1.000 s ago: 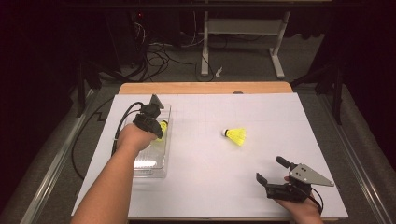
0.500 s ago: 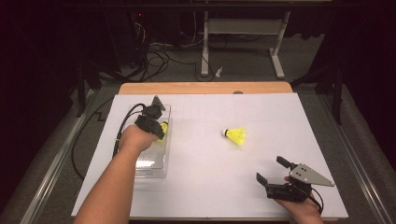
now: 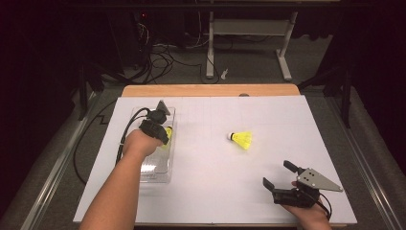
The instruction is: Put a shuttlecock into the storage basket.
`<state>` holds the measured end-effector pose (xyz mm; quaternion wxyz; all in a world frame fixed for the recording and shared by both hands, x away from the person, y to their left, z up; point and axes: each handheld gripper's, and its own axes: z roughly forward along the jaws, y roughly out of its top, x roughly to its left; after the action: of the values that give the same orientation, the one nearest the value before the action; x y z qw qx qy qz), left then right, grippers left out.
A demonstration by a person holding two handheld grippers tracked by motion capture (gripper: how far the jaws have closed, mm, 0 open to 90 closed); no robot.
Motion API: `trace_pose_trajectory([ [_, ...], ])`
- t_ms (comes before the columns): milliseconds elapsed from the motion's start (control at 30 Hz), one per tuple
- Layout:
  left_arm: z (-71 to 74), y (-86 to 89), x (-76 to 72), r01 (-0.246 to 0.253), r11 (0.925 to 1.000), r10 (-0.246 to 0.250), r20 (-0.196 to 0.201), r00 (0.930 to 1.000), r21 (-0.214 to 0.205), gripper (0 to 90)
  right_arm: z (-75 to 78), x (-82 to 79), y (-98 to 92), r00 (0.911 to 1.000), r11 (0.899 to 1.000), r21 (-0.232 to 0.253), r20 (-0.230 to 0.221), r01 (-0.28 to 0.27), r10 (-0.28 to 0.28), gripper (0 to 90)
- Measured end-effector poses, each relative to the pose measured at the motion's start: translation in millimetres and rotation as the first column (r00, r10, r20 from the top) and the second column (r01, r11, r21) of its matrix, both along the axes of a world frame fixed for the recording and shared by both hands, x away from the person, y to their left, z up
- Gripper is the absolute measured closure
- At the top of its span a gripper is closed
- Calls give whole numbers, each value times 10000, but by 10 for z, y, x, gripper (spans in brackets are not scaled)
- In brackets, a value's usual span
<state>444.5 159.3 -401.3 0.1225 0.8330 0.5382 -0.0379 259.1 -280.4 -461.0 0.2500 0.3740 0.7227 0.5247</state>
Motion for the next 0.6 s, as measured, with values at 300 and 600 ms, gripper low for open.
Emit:
trace_pose_trajectory([
  [300, -93, 17, -24, 31, 10000, -32, -93, 10000, -84, 883, -5, 3, 9, 10000, 10000, -54, -39, -21, 20, 42],
  [600, -64, -1, -47, -24, 9999, 25, -101, 9999, 107, 804, -5, 4, 6, 10000, 10000, -52, -7, -20, 20, 42],
])
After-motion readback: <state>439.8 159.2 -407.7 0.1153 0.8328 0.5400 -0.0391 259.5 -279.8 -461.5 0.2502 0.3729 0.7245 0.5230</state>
